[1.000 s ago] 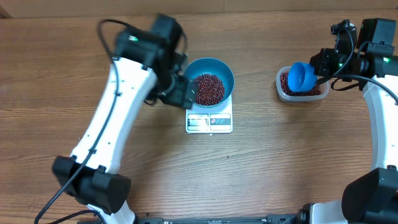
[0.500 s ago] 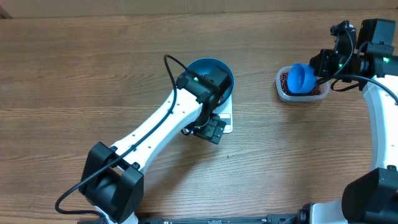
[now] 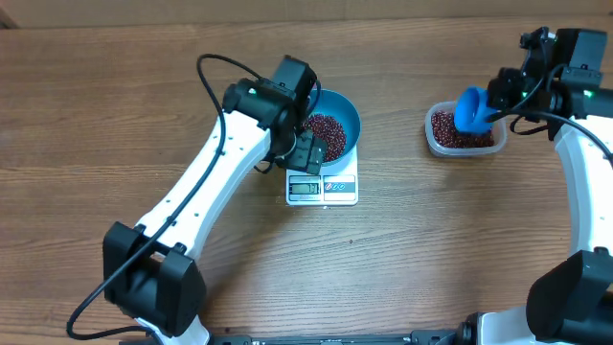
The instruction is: Scoop item into bowl and weigh 150g on scale
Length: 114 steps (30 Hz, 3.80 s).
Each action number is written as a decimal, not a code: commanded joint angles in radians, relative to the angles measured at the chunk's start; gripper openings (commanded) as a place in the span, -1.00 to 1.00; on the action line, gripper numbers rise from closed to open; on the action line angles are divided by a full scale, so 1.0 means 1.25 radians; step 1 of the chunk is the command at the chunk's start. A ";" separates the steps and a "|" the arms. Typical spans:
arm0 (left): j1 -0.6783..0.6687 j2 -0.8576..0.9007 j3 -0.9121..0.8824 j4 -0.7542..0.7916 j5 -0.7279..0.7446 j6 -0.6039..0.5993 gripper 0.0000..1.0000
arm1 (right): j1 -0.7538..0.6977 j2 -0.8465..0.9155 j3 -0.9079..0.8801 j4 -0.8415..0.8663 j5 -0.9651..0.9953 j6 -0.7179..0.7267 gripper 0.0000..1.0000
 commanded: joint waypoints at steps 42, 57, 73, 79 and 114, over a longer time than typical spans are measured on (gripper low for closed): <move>0.113 -0.021 0.017 0.103 -0.001 -0.001 0.99 | 0.217 0.083 -0.042 0.023 0.432 -0.399 -0.93; 0.113 -0.021 0.017 0.103 -0.001 -0.001 0.99 | 0.205 0.161 -0.043 0.018 0.178 -0.203 -0.93; 0.113 -0.021 0.017 0.103 -0.001 -0.001 0.99 | 0.128 0.164 -0.068 0.087 -0.116 0.068 -0.93; 0.113 -0.021 0.017 0.103 -0.001 -0.001 0.99 | 0.041 0.164 -0.068 0.090 -0.281 0.067 -0.93; 0.113 -0.021 0.017 0.103 -0.001 -0.001 0.99 | -0.238 0.156 -0.008 0.000 -0.423 0.034 -0.93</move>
